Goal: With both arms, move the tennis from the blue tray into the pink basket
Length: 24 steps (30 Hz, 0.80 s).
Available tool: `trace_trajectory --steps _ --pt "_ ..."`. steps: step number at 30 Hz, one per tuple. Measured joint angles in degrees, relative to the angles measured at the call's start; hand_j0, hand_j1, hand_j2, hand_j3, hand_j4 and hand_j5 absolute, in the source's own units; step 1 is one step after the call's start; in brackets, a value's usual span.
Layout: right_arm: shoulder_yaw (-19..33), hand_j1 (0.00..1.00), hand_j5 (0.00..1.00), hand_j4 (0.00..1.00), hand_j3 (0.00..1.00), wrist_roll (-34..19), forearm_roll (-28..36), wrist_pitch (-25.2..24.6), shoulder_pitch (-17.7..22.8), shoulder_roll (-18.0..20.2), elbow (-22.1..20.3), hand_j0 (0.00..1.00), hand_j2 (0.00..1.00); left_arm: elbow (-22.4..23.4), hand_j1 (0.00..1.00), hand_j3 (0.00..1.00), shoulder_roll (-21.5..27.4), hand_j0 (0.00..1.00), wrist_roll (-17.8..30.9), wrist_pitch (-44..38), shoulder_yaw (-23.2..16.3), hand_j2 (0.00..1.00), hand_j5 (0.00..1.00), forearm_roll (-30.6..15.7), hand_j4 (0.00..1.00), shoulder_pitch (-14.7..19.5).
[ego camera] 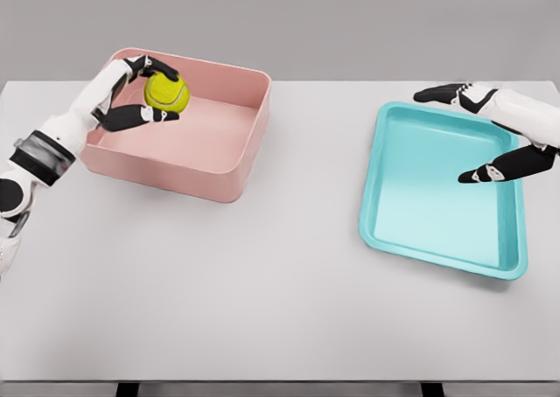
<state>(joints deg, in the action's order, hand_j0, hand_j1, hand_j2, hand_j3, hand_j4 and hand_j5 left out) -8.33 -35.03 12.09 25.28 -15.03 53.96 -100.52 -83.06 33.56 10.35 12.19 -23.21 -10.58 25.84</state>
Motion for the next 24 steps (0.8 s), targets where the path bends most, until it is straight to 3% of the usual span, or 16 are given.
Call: trace_trajectory --steps 3,6,9,14,18,24 --pt "0.0 1.0 1.0 1.0 1.0 0.0 0.0 0.0 0.6 -0.3 0.0 1.0 1.0 1.4 0.57 0.57 -0.6 0.57 0.1 -0.1 -0.8 0.57 0.57 0.1 0.57 0.1" --pt "0.0 1.0 1.0 1.0 1.0 0.0 0.0 0.2 0.7 -0.5 0.0 1.0 1.0 1.9 0.85 0.85 -0.8 0.85 0.1 -0.1 -1.1 0.85 0.85 0.1 0.85 0.1" --pt "0.0 1.0 1.0 1.0 1.0 0.0 0.0 0.3 0.6 -0.6 0.0 1.0 1.0 1.9 0.96 0.96 -0.8 0.96 0.1 -0.1 -1.2 0.96 0.96 0.0 0.96 0.0" --pt "0.0 1.0 1.0 1.0 1.0 0.0 -0.1 0.3 0.7 -0.3 0.0 1.0 1.0 0.5 1.0 1.0 -0.5 1.0 0.1 0.4 -1.2 1.0 1.0 -0.2 1.0 -0.6" --pt "0.0 1.0 1.0 1.0 1.0 0.0 -0.1 0.4 1.3 -0.2 0.0 1.0 1.0 -4.2 1.0 1.0 0.7 1.0 0.2 2.5 -1.1 1.0 1.0 -0.5 1.0 -1.2" --pt "0.1 1.0 1.0 1.0 1.0 0.0 -0.2 0.7 2.8 -0.4 0.0 1.0 1.0 -10.3 1.0 1.0 6.3 1.0 0.2 17.9 0.6 1.0 1.0 -0.6 1.0 -10.2"
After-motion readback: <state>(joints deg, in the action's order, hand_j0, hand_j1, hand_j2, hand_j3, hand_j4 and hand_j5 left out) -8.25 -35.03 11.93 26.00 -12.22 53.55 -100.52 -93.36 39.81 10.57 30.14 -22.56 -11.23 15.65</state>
